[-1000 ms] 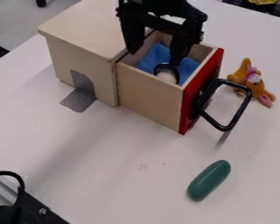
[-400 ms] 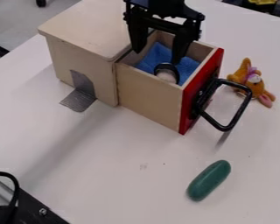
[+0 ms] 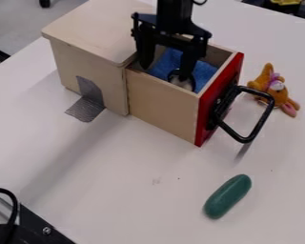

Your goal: Take the mushroom out of the drawer and put it on the middle bottom part of the table

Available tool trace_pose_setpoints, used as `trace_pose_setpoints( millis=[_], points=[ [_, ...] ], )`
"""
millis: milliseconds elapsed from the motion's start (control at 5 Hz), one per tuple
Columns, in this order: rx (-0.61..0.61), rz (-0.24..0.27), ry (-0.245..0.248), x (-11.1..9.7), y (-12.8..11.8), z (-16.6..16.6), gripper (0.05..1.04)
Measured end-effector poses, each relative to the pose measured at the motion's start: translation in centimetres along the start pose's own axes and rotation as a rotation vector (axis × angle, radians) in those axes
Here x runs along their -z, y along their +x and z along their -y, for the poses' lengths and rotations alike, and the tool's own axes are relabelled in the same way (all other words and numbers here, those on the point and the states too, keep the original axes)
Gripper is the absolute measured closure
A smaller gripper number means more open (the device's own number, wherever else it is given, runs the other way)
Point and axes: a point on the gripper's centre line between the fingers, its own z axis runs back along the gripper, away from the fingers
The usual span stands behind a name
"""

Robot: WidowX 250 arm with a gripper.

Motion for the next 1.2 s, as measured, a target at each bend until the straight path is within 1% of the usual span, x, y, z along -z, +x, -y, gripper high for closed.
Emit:
trace_pose_setpoints(
  millis=[200, 600, 800, 1000, 1200],
  points=[
    [-0.012, 0.0, 0.001, 0.6, 0.1, 0.1, 0.085],
    [0.028, 0.002, 0.001, 0.9, -0.5, 2.3, 0.085],
    [0.027, 0.048, -0.029, -0.7, -0.5, 3.3, 0.085],
    [0.025, 0.072, -0.045, -1.4, -0.6, 4.3, 0.085],
    [0.012, 0.082, -0.021, -1.3, -0.6, 4.0, 0.085]
  ],
)
